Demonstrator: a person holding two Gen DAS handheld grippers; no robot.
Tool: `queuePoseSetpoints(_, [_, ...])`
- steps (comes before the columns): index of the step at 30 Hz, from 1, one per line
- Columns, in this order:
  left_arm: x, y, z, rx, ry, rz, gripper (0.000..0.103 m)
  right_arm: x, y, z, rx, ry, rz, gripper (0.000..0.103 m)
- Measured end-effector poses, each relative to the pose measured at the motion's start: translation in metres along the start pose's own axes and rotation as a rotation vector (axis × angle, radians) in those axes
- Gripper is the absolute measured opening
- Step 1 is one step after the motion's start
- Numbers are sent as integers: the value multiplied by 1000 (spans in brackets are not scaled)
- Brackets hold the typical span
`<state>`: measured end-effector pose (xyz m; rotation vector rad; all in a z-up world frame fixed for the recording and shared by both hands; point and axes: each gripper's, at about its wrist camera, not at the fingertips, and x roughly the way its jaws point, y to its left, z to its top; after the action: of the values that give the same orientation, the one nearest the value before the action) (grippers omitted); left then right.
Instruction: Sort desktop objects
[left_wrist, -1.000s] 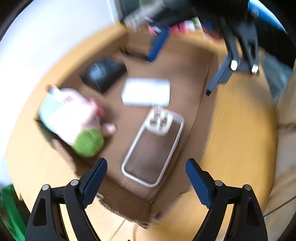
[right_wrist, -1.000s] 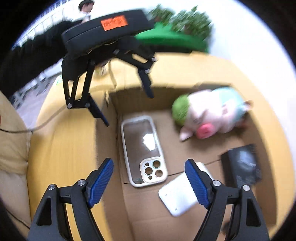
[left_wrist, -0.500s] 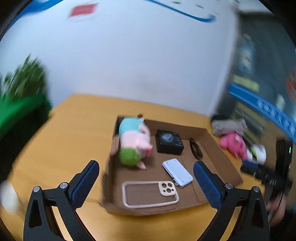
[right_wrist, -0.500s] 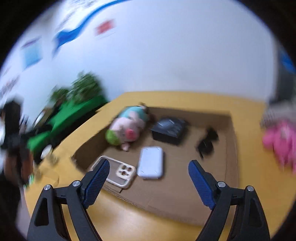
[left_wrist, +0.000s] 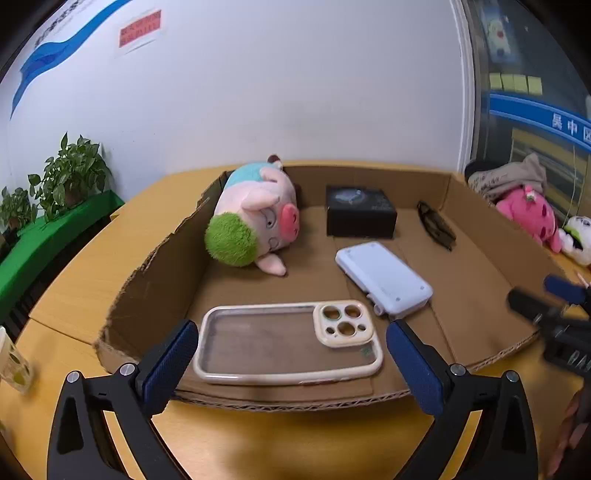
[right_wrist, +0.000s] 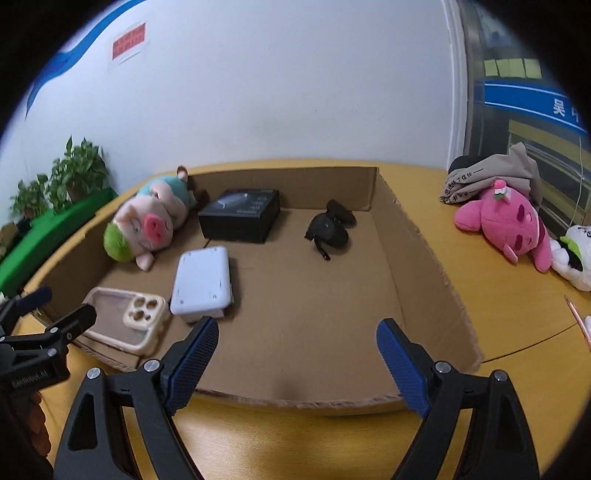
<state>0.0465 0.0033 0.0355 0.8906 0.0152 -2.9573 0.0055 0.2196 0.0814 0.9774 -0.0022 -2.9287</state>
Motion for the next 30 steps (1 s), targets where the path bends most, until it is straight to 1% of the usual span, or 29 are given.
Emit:
queuePoseSetpoints(2, [0,0,-1,4,-29,9,103,0,4,-3,-16,-24,-12,89])
queuePoseSetpoints(4, [-2,-1,-5,4,-75,21,103,-1,5,-5,-14,-33,-6,94])
queuePoseSetpoints(5, [0,-2,-5,4,-78,22,103,-1,6,-7,-19,-42,-6,95])
queuePoseSetpoints(7, [3,-2,-2,4,-75,16,103,-4,7,-15,-23,-98,-9,96])
queuePoseSetpoints(8, [5,-2,0,4,-73,11,103,-6,7,-17,-23,-113,-12,96])
queuePoseSetpoints(12, [7,-4,1,3,-74,12,103,-7,7,-15,-15,-115,-25,98])
queuePoseSetpoints(14, [7,-5,0,3,-75,14,103,-6,6,-14,-16,-111,-15,102])
queuePoseSetpoints(30, [7,-6,0,2,-75,14,103,-6,6,-14,-16,-113,-13,102])
